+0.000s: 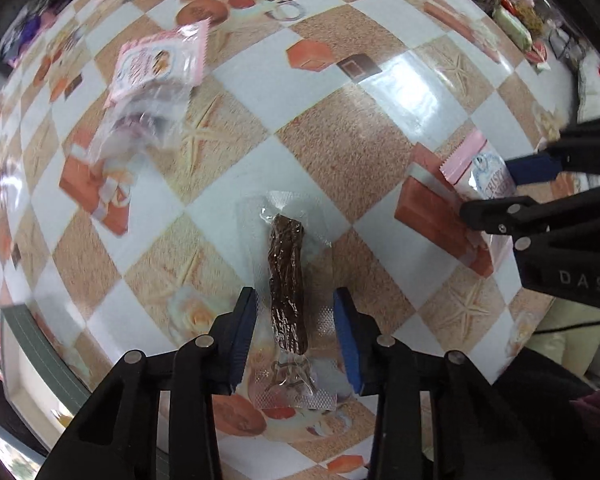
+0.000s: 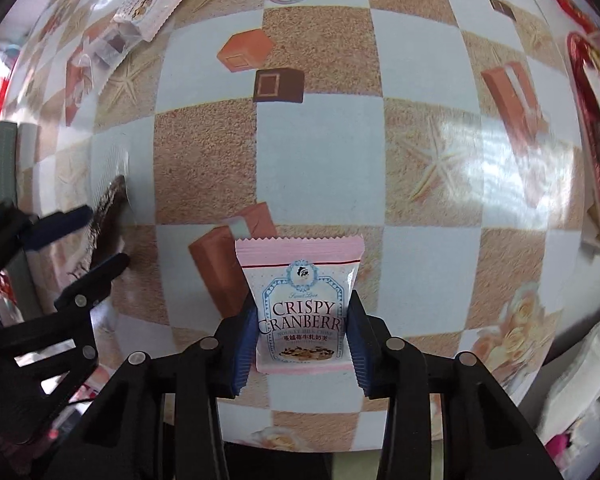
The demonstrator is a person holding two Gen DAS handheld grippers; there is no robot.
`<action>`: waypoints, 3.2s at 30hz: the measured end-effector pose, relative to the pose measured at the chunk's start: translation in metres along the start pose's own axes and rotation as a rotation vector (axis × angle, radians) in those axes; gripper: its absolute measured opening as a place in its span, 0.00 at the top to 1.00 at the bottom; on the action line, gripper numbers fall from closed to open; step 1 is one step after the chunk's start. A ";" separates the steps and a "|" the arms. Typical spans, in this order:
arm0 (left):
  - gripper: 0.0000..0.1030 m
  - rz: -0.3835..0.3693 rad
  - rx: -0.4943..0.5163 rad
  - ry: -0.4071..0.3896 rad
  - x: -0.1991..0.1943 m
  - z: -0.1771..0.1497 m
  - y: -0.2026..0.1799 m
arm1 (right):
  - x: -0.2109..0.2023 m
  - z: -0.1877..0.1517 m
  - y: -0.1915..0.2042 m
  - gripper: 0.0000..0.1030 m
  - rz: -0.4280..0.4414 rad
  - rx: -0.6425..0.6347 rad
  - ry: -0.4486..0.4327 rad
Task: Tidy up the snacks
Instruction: 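Carry jerky with left tool and cranberry packet with right tool into tray, release, then move both open tools back toward the remaining snacks on the table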
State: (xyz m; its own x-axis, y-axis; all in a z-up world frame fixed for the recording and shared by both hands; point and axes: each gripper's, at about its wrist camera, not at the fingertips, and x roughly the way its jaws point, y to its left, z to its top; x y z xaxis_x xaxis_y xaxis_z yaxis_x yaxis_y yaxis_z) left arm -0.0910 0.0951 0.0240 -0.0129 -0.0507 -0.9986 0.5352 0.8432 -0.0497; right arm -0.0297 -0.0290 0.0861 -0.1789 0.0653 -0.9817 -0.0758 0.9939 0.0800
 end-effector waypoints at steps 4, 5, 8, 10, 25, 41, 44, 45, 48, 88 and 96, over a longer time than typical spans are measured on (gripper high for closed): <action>0.59 -0.026 -0.082 -0.010 -0.008 -0.013 0.018 | -0.006 -0.015 0.000 0.59 0.080 0.065 0.000; 0.59 -0.029 -0.098 -0.016 -0.011 -0.016 0.022 | -0.007 -0.019 0.001 0.59 0.093 0.077 0.000; 0.59 -0.034 -0.140 -0.040 -0.021 -0.026 0.033 | -0.009 -0.030 0.004 0.59 0.128 0.109 0.007; 0.59 -0.040 -0.170 -0.061 -0.028 -0.033 0.041 | -0.012 -0.034 0.008 0.59 0.140 0.113 0.006; 0.59 -0.007 -0.401 -0.220 -0.084 -0.101 0.108 | -0.054 -0.019 0.088 0.59 0.105 -0.042 -0.066; 0.59 0.038 -0.736 -0.254 -0.092 -0.211 0.194 | -0.065 0.012 0.243 0.59 0.112 -0.384 -0.056; 0.59 0.039 -0.777 -0.240 -0.087 -0.227 0.202 | -0.062 0.009 0.272 0.59 0.116 -0.456 -0.045; 0.59 0.037 -0.790 -0.235 -0.085 -0.232 0.205 | -0.061 0.008 0.287 0.59 0.118 -0.484 -0.039; 0.59 0.032 -0.820 -0.219 -0.080 -0.243 0.209 | -0.056 0.002 0.314 0.59 0.114 -0.533 -0.019; 0.24 0.030 -0.642 -0.152 -0.083 -0.177 0.176 | 0.007 0.032 0.153 0.01 0.030 -0.037 0.151; 0.24 0.000 -0.553 -0.129 -0.083 -0.137 0.153 | 0.017 0.022 0.095 0.01 0.032 0.066 0.165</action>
State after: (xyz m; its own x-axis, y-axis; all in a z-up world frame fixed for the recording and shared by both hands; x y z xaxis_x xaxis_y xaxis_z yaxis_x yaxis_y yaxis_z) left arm -0.1238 0.3020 0.0969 0.1088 -0.0860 -0.9903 0.0131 0.9963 -0.0851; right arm -0.0189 0.0682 0.0728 -0.3390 0.0869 -0.9368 -0.0042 0.9956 0.0938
